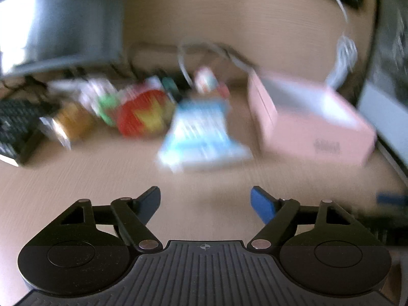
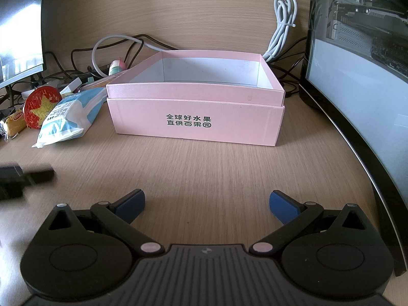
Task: Organize objects
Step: 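Grasp the blue-and-white snack bag with the left gripper while the right gripper grasps the crocheted frog doll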
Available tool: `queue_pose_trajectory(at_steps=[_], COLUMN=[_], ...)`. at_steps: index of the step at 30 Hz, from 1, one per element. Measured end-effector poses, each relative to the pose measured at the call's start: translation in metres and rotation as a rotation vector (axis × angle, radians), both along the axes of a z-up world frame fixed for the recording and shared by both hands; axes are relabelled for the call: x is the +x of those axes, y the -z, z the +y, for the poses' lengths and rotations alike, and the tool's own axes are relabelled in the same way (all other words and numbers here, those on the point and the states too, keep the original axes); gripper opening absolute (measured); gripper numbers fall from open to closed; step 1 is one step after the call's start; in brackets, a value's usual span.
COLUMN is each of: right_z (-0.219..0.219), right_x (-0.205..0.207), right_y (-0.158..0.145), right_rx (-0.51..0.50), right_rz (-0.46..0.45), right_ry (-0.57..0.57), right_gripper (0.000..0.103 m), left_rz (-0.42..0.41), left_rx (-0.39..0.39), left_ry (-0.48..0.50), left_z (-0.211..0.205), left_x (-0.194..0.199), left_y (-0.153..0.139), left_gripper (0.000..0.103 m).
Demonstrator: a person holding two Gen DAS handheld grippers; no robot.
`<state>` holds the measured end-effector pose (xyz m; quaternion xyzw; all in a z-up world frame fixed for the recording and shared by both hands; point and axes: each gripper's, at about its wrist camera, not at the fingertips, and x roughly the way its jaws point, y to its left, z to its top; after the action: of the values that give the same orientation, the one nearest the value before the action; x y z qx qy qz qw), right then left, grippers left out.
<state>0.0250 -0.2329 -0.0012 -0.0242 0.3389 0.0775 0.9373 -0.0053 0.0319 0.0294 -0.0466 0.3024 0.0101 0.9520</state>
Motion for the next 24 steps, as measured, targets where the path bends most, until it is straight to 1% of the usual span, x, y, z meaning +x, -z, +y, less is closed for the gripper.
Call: queue_pose_trajectory(at_steps=[1, 2, 4, 6, 8, 10, 12, 13, 14, 15, 16, 18, 20, 22, 24], right_z=[0.000, 0.001, 0.003, 0.005, 0.007, 0.008, 0.003, 0.004, 0.004, 0.006, 0.008, 0.010, 0.011, 0.013, 0.016], right_x=[0.000, 0.000, -0.001, -0.002, -0.003, -0.003, -0.001, -0.001, -0.001, -0.001, -0.001, -0.001, 0.001, 0.002, 0.005], right_y=[0.000, 0.001, 0.002, 0.003, 0.004, 0.005, 0.003, 0.001, 0.000, -0.001, -0.002, -0.004, -0.007, -0.009, -0.009], right_rx=[0.000, 0.000, 0.000, 0.000, 0.000, 0.001, 0.002, 0.005, 0.003, -0.005, -0.007, -0.013, -0.016, -0.019, -0.025], right_rz=[0.000, 0.000, 0.000, 0.000, 0.000, 0.003, 0.023, 0.042, 0.049, 0.070, 0.088, 0.121, 0.151, 0.173, 0.189], right_ry=[0.000, 0.000, 0.000, 0.000, -0.003, -0.011, -0.024, -0.028, -0.023, -0.017, -0.006, 0.012, 0.017, 0.032, 0.038], right_gripper=[0.103, 0.103, 0.103, 0.103, 0.103, 0.103, 0.103, 0.103, 0.103, 0.103, 0.103, 0.103, 0.103, 0.103, 0.103], left_rz=[-0.034, -0.041, -0.013, 0.021, 0.055, 0.099, 0.141, 0.160, 0.175, 0.192, 0.208, 0.215, 0.225, 0.200, 0.166], left_rx=[-0.026, -0.052, -0.122, -0.135, -0.087, -0.027, 0.002, 0.004, 0.006, 0.014, 0.029, 0.022, -0.033, -0.096, -0.112], left_ry=[-0.020, -0.029, -0.026, 0.003, 0.046, 0.065, 0.058, 0.056, 0.061, 0.070, 0.075, 0.095, 0.112, 0.142, 0.173], left_z=[0.008, 0.012, 0.020, 0.019, 0.012, 0.004, 0.000, -0.001, 0.000, 0.000, 0.000, 0.003, 0.011, 0.022, 0.033], left_x=[0.008, 0.016, 0.047, 0.073, 0.095, 0.113, 0.127, 0.133, 0.137, 0.141, 0.143, 0.139, 0.128, 0.105, 0.081], left_y=[-0.011, -0.017, -0.029, -0.033, -0.029, -0.018, -0.008, -0.004, 0.001, 0.005, 0.008, 0.008, 0.002, -0.010, -0.023], left_gripper=[0.083, 0.083, 0.083, 0.083, 0.083, 0.082, 0.080, 0.079, 0.074, 0.064, 0.059, 0.056, 0.056, 0.056, 0.056])
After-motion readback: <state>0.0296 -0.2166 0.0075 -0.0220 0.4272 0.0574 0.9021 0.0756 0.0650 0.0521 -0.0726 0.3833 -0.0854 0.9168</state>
